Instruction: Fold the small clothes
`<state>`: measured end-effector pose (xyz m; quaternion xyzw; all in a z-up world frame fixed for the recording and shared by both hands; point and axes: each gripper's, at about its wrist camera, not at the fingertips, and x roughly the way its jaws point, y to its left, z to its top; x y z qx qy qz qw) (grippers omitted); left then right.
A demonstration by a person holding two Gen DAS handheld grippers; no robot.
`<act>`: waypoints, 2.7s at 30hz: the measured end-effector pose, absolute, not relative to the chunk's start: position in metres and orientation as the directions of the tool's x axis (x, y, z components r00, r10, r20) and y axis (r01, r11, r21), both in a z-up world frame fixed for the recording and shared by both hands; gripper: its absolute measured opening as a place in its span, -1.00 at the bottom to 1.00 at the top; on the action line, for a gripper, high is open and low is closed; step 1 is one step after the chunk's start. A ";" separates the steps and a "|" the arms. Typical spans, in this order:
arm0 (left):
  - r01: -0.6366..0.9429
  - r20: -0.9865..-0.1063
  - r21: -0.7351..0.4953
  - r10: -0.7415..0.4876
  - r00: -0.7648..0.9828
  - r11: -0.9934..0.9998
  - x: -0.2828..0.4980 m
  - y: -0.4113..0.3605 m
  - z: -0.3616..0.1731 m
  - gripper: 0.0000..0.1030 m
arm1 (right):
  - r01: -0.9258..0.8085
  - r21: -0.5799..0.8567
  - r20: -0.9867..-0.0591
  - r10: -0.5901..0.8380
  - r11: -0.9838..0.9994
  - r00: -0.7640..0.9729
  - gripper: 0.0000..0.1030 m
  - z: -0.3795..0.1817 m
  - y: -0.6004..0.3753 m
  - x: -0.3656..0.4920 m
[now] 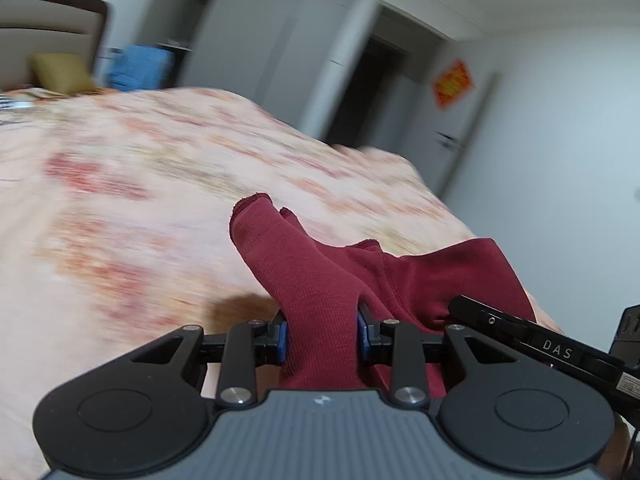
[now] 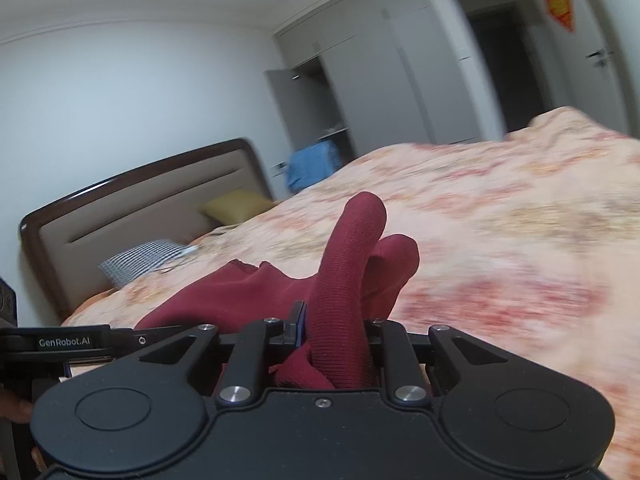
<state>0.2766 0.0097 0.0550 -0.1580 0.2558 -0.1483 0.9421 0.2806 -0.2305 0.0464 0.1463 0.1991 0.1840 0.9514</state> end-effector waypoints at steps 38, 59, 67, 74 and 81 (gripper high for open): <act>0.023 -0.345 -0.296 -0.130 0.930 0.955 0.133 0.054 0.138 0.99 | -0.300 0.187 -0.168 0.331 0.936 0.929 0.99 0.141 -0.189 0.150; -0.062 -0.376 -0.161 -0.003 0.927 0.985 -0.025 0.054 0.107 1.00 | -0.259 0.121 -0.095 0.271 0.958 0.958 0.99 0.105 -0.149 -0.025; -0.090 -0.412 -0.156 0.018 0.911 0.984 -0.037 0.051 0.058 1.00 | -0.151 0.116 -0.141 0.167 0.982 0.976 0.99 0.061 -0.141 -0.043; -0.115 -0.411 -0.121 0.056 0.910 0.986 -0.038 0.054 0.041 1.00 | -0.096 0.084 -0.134 0.106 0.992 0.985 0.99 0.035 -0.136 -0.044; -0.117 -0.419 -0.137 0.049 0.906 0.984 -0.031 0.058 0.026 1.00 | -0.058 0.101 -0.206 0.078 0.993 0.975 0.99 0.015 -0.134 -0.030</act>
